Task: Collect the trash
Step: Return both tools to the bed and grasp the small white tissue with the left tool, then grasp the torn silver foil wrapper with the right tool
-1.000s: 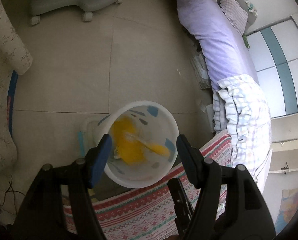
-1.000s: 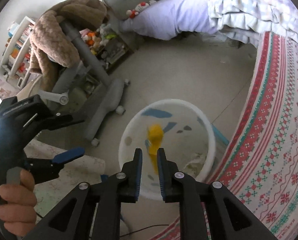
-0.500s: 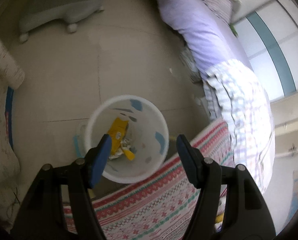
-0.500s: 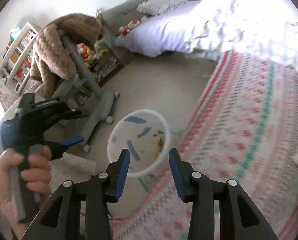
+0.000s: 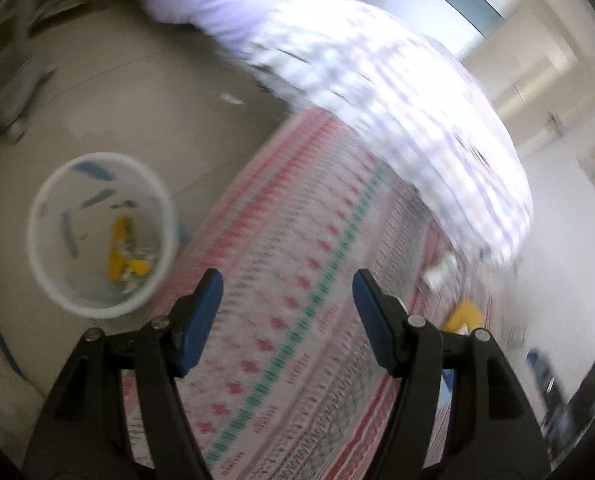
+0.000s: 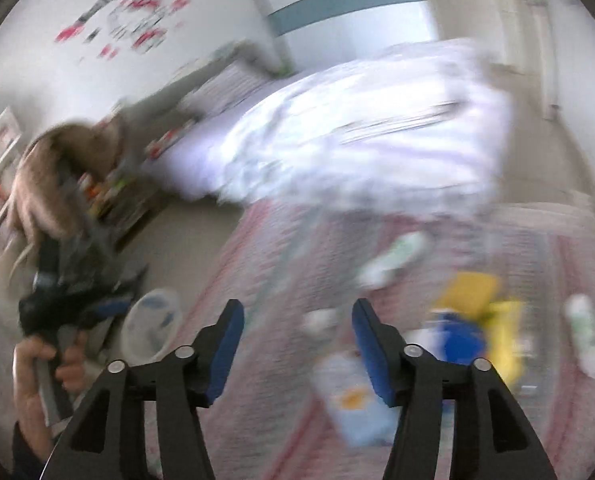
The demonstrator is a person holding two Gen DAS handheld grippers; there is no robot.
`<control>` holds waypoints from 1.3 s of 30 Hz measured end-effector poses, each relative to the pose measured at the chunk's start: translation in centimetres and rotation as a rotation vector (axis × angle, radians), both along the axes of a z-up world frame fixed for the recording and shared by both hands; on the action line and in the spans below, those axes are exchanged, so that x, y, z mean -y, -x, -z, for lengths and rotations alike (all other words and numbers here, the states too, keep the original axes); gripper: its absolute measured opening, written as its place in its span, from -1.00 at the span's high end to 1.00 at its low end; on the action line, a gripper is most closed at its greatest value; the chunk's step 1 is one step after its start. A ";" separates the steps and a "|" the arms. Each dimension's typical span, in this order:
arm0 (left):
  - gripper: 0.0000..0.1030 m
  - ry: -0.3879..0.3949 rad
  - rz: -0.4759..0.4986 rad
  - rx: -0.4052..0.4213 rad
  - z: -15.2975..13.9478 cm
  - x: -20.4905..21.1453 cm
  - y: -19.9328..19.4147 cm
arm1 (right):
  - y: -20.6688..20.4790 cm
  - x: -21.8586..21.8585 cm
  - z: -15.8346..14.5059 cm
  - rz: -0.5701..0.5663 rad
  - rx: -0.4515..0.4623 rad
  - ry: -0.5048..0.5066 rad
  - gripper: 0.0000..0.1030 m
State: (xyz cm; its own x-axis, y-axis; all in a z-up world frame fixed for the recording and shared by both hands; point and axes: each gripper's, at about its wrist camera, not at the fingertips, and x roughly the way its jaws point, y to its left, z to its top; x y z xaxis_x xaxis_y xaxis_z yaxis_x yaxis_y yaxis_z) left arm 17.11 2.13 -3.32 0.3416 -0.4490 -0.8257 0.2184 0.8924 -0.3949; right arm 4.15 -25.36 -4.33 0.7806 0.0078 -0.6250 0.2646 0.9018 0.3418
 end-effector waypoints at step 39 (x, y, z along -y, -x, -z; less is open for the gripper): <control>0.62 -0.253 0.402 -0.011 8.5 20.1 2.7 | 6.4 15.1 9.5 0.346 -0.248 -0.143 -0.16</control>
State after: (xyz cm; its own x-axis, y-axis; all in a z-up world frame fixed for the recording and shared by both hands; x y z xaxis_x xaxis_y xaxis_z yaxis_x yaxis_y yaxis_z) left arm 14.38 -18.02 -11.83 0.1728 -0.3279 -0.9288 0.5633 0.8064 -0.1800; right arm -2.20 -40.50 -13.81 0.5790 -0.1277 -0.8052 0.6324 0.6938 0.3447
